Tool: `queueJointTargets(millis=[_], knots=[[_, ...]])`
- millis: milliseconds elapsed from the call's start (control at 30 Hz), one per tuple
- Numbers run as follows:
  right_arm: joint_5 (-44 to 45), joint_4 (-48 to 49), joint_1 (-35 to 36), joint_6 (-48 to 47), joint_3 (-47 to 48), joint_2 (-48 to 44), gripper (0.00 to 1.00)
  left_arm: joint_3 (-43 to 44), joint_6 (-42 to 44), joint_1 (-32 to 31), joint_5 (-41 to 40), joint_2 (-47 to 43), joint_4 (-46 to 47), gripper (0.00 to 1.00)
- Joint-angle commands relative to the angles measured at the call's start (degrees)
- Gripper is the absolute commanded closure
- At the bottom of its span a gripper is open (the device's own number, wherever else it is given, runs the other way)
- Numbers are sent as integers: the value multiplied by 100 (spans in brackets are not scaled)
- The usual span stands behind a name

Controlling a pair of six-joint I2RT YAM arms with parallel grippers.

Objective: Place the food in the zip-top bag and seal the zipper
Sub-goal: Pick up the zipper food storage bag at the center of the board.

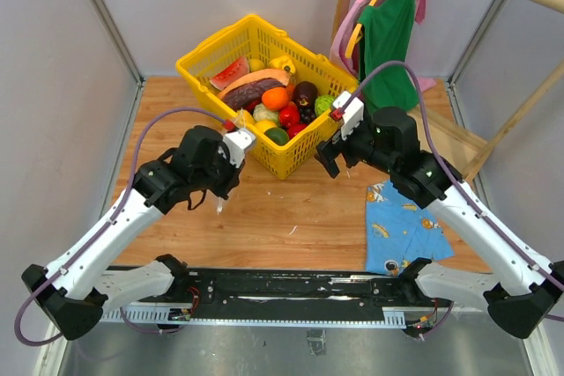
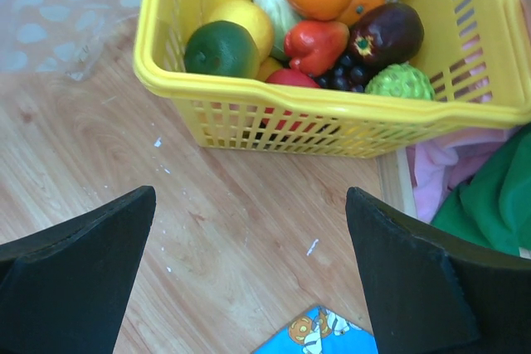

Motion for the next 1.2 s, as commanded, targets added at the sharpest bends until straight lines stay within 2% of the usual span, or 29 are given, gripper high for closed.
queueJointTargets(millis=[0,267,633,800,967,1167], knots=[[-524,-544,113,-31,537,163,1,406,423,-601,-203,157,-291,100],[-770,-589,106,189,769,306,1,789,612,-996,376,66,-953,100],[-1151,-849,106,282,1487,699,1,774,639,-1415,1432,-436,-1016,100],[-1632,-923,113,271,1937,1106,1,657,724,-1592,1390,-325,-922,100],[-2271,-1417,109,52,2491,1812,1,561,774,-1680,1496,-274,-737,99],[-2159,-1683,122,684,3007,2325,1,475,535,-1711,1357,-94,-439,100]])
